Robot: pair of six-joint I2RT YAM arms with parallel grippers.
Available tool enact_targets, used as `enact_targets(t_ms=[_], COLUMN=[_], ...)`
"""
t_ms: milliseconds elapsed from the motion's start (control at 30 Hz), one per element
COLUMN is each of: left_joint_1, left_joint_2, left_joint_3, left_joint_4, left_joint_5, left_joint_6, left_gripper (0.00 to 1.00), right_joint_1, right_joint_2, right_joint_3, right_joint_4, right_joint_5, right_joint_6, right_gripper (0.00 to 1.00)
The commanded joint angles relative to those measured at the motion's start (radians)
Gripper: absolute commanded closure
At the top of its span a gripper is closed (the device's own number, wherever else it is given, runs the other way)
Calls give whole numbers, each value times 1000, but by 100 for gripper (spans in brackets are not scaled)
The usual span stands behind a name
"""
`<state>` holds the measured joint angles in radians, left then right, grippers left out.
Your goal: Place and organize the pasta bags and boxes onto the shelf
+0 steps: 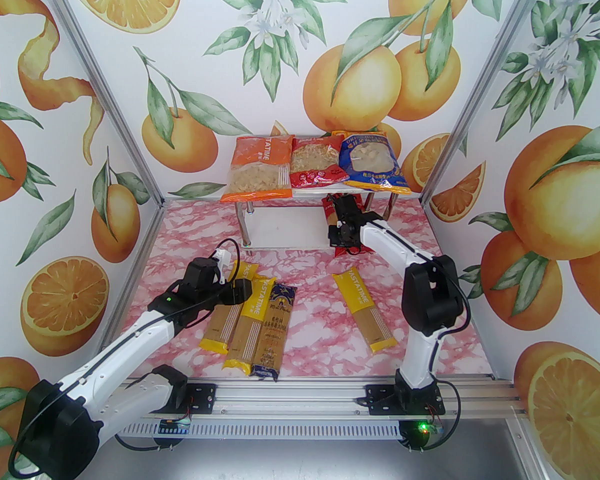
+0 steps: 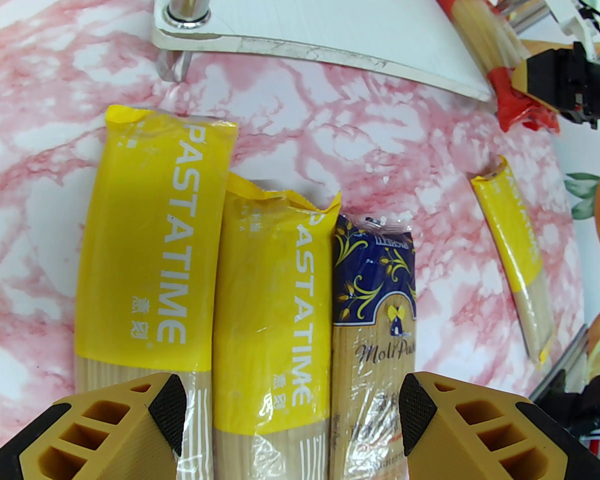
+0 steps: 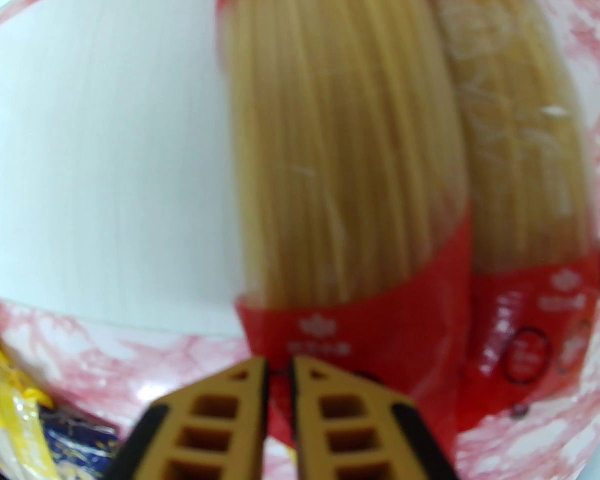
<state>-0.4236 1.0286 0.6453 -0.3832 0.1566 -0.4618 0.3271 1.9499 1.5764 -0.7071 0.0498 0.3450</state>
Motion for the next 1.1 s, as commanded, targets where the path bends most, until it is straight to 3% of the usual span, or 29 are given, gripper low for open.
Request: enact_targets(t_ms=[0,67,200,400,667,833,967,1067], left_joint_1=[8,8,9,6,-58,-91,-92,-87], left_joint_2=[-32,-41,-38,-25,50,128,143,127], left_joint_3=[-8,-12,-18,-34,-5,17,9,-12], left_joint_4=[0,0,5,0,-101,-104,-84,-16], left_joint_5=[-6,-8,-4,5,2,24,33,62], left_joint_6=[14,14,17,22,65,64,51,7], left_gripper=[26,25,26,38,59,59,58,45], right_joint_1=[4,5,23,110,362,565,650,761], right_joint_2=[-5,-37,-103,-249,-476,-507,-473,-381], right_joint_3=[15,-1,-29,-121,-471,-598,-582,-525], right_joint_4=[-24,-11,5,-33,1,120,119,136], right_joint_5=[-24,-12,9,39,-123,-165,-121,-84], right_joint_6=[9,3,-21,-6,245,456,501,550], right_gripper=[81,60,40,33,30,24,17,11])
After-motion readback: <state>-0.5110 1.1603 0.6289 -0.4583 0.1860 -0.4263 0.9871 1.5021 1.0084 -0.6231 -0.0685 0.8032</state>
